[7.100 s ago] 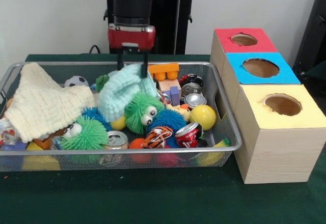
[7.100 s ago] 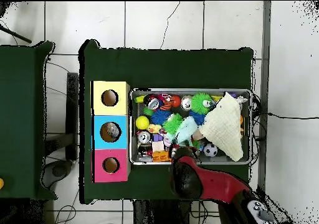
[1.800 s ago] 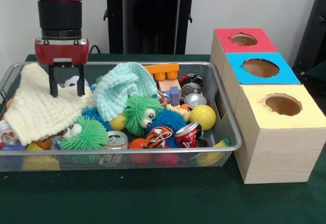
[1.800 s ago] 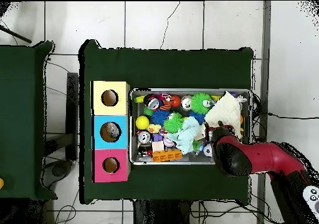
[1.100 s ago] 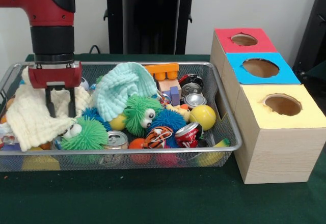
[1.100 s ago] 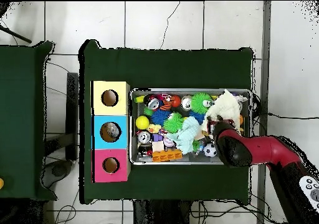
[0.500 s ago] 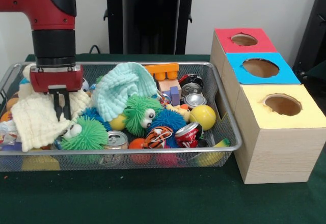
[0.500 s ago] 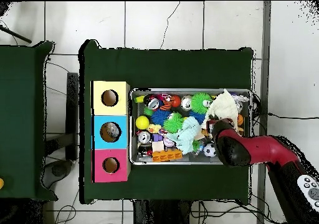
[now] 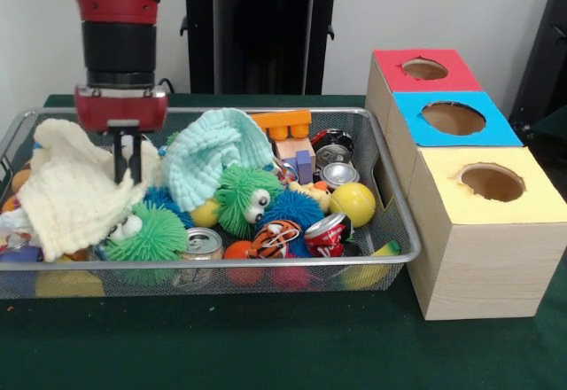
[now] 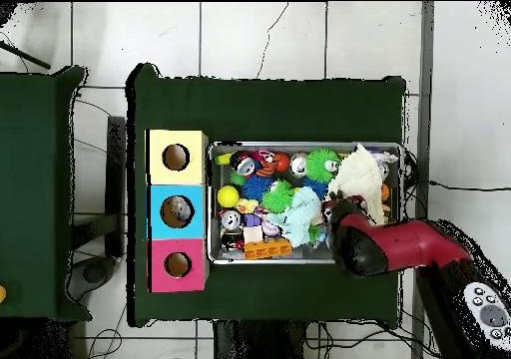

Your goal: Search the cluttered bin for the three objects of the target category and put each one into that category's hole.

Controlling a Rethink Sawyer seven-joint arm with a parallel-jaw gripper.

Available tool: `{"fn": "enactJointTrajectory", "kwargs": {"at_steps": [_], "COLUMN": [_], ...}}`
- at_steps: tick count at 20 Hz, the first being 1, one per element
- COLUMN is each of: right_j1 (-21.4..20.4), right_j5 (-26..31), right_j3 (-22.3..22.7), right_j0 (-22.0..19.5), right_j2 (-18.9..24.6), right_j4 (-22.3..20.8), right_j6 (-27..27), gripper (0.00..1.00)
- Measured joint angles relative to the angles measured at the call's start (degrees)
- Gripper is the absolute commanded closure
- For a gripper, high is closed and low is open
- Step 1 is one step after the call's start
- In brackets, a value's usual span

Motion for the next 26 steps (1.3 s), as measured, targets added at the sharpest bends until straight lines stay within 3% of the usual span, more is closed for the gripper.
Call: {"fn": "enactJointTrajectory", "kwargs": {"at_steps": [2, 4, 6, 9, 10, 12, 13, 17, 26], "right_j1": [-1.99, -5.52, -6.78, -9.08, -10.1, -10.51, -10.86, -11.0, -10.97], "right_j5": [-0.04, -0.01, -0.09, -0.52, -1.43, -2.23, -3.99, -7.74, -12.92], "right_j3": [1.24, 3.66, 4.66, 6.85, 8.31, 9.14, 10.49, 12.94, 16.13], "right_j0": [3.29, 11.14, 14.71, 22.63, 27.43, 29.86, 33.04, 36.07, 36.41], "right_j2": [-2.53, -8.12, -10.54, -15.7, -18.91, -20.64, -23.19, -27.09, -32.86], "right_j4": [0.67, 2.84, 4.21, 7.86, 10.54, 12.03, 14.22, 17.17, 20.35], "right_j6": [0.17, 1.32, 2.3, 5.46, 8.18, 9.83, 12.35, 15.75, 16.69], "gripper": [1.0, 1.0, 1.0, 1.0, 1.0, 1.0, 1.0, 1.0, 1.0]}}
